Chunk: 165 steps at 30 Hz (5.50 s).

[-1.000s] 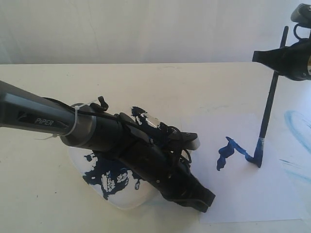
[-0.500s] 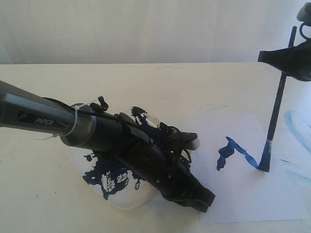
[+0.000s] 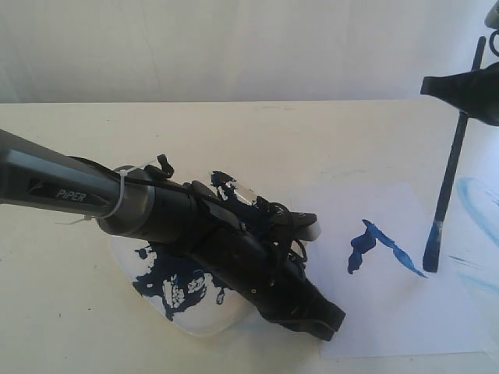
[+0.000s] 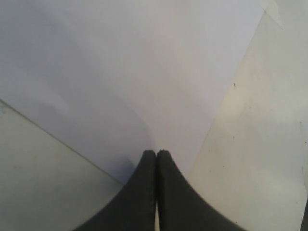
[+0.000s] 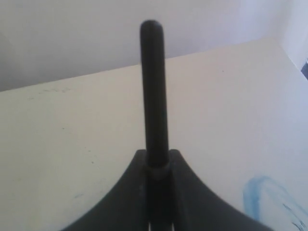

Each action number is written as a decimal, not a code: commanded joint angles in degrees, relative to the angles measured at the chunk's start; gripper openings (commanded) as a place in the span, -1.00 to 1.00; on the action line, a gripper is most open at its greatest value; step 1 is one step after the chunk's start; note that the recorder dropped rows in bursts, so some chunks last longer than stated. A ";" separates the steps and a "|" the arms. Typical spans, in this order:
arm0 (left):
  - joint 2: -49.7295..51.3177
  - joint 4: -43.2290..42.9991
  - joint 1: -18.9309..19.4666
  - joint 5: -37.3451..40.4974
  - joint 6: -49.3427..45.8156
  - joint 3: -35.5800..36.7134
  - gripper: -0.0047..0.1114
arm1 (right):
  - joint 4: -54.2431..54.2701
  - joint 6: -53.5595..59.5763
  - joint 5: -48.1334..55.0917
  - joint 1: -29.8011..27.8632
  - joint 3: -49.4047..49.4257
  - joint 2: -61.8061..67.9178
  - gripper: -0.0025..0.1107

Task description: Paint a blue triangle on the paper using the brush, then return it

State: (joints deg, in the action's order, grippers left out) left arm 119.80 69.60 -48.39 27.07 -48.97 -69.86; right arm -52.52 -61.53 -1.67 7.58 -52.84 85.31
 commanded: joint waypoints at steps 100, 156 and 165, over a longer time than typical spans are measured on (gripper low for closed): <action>1.58 -0.32 -0.28 1.39 1.04 0.78 -0.92 | -5.16 10.27 -35.48 5.00 9.62 -0.67 -0.96; 1.58 -0.32 -0.28 1.39 1.04 0.78 -0.92 | -6.17 11.93 -25.04 4.90 9.62 -0.58 -0.96; 1.58 -0.32 -0.28 1.11 1.04 0.78 -0.92 | -6.17 12.50 -20.87 4.90 9.52 -2.04 -0.96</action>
State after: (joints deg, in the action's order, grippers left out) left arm 119.80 69.50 -48.39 27.21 -49.07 -69.86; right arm -57.65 -50.46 -24.86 12.62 -43.39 83.98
